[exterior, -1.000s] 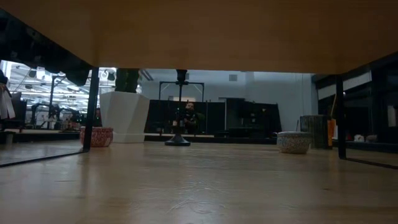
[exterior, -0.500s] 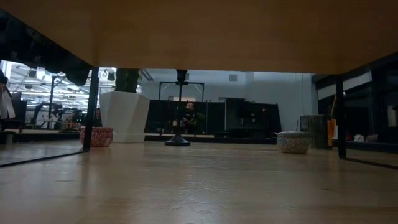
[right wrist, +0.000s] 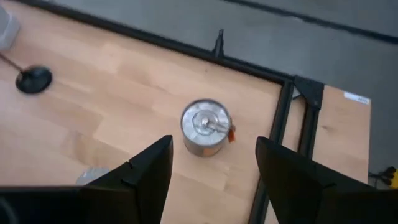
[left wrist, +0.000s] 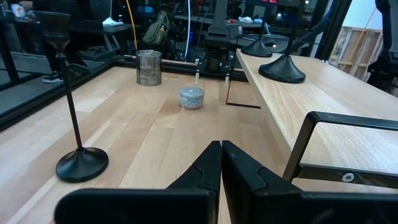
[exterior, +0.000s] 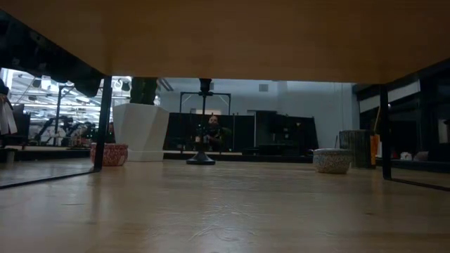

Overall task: Pick & Place candle stick holders
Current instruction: Adjust the top silver scented candle

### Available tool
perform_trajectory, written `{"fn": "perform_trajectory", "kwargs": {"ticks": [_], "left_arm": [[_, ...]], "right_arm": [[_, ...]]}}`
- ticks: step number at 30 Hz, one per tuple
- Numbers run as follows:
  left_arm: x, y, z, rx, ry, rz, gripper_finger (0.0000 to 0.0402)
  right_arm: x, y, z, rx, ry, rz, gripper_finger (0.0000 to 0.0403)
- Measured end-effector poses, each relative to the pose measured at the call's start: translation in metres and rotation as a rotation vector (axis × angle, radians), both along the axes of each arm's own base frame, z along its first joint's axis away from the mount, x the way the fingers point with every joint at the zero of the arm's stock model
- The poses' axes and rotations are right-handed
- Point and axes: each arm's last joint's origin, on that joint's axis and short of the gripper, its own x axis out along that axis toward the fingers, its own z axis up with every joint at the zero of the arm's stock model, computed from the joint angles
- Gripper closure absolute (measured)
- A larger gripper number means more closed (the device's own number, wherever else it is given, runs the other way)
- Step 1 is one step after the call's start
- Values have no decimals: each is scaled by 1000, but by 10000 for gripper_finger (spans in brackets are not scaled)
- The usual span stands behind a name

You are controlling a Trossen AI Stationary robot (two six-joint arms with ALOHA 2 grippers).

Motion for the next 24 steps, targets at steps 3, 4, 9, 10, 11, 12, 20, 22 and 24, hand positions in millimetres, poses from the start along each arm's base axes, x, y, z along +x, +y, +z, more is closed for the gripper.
{"fn": "perform_trajectory", "kwargs": {"ticks": [3,4,9,10,11,12,20,22,24], "left_arm": [[0,0,0,0,0,0,395],[0,0,0,0,0,0,395],[0,0,2,1,-22,0,395],[0,0,3,2,-34,0,395],[0,0,5,3,-51,0,395],[1,0,7,3,-69,0,395],[1,0,14,-70,-145,3,395],[0,0,14,-148,-158,5,395],[0,0,16,-238,-180,6,395]], "right_arm": [[3,-2,0,30,3,25,176],[4,-2,0,48,-2,27,176],[8,-10,-2,127,-19,-22,177],[8,-13,-2,140,-21,-44,177],[7,-15,-2,155,-25,-66,177],[6,-18,-2,170,-26,-87,177],[2,-33,-4,251,-35,-191,177],[4,-35,-5,250,-26,-188,177],[6,-36,-5,247,-11,-173,177]]}}
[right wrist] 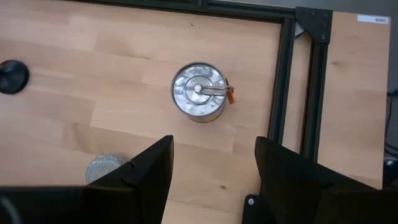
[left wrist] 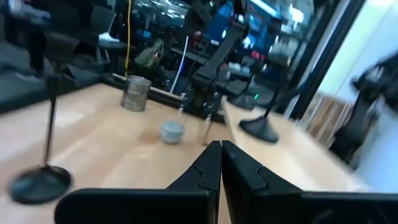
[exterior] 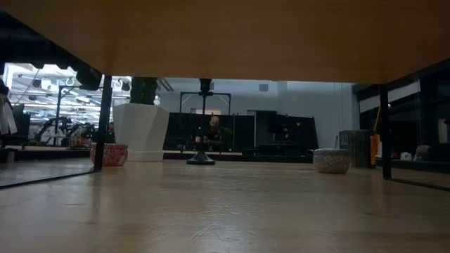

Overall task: Pick & Place candle stick holders
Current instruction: Adjust the top silver scented candle

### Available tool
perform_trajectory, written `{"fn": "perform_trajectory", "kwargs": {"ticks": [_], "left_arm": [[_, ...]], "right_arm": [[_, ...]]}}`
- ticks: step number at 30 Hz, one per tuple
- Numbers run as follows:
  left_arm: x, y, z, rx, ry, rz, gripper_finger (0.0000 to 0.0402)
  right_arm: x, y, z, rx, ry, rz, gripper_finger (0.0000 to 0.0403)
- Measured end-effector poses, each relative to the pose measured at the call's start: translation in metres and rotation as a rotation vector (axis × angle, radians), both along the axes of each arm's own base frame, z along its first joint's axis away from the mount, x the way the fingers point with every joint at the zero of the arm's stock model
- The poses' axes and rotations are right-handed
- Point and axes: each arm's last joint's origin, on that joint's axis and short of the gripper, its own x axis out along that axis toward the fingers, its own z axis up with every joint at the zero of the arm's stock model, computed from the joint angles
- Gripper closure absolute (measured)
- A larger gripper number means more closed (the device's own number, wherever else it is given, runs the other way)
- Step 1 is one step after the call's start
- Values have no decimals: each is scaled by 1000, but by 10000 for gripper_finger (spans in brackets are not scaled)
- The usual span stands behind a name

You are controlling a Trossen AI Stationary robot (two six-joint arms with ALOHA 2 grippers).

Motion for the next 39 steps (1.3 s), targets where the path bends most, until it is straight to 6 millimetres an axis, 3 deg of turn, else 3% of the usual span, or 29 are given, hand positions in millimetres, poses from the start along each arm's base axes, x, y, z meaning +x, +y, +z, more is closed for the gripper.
{"fn": "perform_trajectory", "kwargs": {"ticks": [10,14,20,26,32,39], "left_arm": [[0,0,1,-231,-23,-15,395],[0,0,1,-298,-27,-18,395],[0,0,1,-302,-26,-19,395],[0,0,1,-234,-25,-19,395],[0,-1,1,-168,-22,-47,395],[0,-3,1,-139,-16,-103,395]], "right_arm": [[23,-8,-7,3,53,66,177],[37,-14,-23,8,121,132,177],[38,-15,-58,33,239,219,184],[38,-19,-64,17,206,178,207],[48,-39,-68,-28,101,77,219],[63,-64,-83,2,132,100,259]]}}
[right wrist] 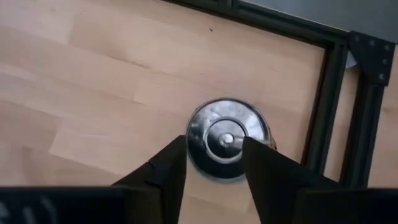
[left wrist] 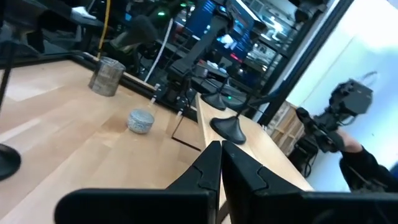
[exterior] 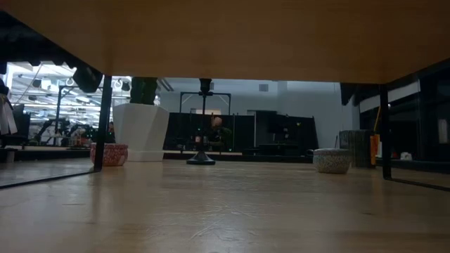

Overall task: Pick & Place candle stick holders
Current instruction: Adjust the top silver scented candle

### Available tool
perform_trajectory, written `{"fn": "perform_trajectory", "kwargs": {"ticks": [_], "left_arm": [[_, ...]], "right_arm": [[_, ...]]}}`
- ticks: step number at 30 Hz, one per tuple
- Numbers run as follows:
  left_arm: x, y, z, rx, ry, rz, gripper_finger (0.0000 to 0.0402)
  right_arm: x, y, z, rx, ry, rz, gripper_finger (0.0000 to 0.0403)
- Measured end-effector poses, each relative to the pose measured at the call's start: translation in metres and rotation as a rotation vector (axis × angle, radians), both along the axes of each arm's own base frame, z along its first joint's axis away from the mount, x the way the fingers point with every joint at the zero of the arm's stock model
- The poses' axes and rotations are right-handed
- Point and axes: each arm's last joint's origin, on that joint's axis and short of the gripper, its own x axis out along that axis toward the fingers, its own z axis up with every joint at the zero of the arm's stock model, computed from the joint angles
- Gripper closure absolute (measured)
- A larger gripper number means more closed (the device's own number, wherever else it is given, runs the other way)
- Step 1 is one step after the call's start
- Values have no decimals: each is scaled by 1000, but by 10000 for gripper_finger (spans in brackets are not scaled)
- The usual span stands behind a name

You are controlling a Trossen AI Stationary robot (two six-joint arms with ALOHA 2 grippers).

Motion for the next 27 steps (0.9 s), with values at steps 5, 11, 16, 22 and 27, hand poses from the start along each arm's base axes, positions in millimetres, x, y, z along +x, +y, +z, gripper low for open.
{"fn": "perform_trajectory", "kwargs": {"ticks": [5,11,16,22,27], "left_arm": [[0,0,0,31,0,-3,395],[0,0,0,74,-2,0,395],[0,0,0,90,-2,4,395],[0,0,0,90,-2,6,395],[0,0,0,90,-1,7,395]], "right_arm": [[4,-13,-12,39,51,-26,312],[6,-25,-25,114,77,-46,344],[10,-31,-36,179,103,-26,345],[10,-32,-40,209,131,-11,345],[7,-31,-40,204,173,-18,345]]}}
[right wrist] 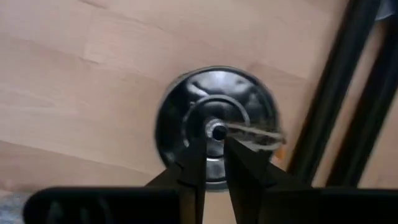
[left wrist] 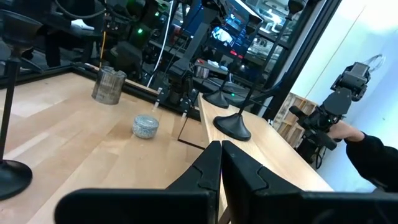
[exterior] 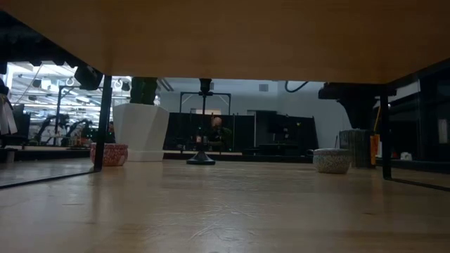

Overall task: Pick & Place candle stick holders
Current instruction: Adjust the top silver scented candle

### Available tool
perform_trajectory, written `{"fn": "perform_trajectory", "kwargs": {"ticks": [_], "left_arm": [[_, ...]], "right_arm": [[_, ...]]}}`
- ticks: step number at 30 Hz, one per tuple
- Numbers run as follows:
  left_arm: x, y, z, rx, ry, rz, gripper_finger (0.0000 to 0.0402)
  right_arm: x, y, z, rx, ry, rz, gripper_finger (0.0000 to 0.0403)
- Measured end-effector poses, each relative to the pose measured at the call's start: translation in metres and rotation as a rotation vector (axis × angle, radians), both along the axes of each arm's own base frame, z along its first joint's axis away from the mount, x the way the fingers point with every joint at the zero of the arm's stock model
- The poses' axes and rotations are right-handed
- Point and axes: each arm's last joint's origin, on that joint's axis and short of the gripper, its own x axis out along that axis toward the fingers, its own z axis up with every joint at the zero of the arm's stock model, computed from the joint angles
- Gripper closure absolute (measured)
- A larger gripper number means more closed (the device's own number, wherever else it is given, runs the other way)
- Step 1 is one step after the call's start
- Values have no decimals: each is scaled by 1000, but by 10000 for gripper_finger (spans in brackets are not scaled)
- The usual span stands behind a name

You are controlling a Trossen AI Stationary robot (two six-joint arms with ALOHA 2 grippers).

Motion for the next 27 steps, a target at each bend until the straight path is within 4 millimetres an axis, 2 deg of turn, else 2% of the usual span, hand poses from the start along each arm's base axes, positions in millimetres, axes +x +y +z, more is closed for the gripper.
{"fn": "perform_trajectory", "kwargs": {"ticks": [9,17,20,27], "left_arm": [[0,0,0,0,0,0,395],[0,0,0,-1,0,8,395],[0,0,0,-1,-1,14,395],[0,0,0,-1,-2,16,395]], "right_arm": [[-3,1,-2,37,5,-4,345],[-13,5,-25,75,8,-20,346],[-14,7,-24,94,18,-18,346],[-17,16,-7,216,-13,6,346]]}}
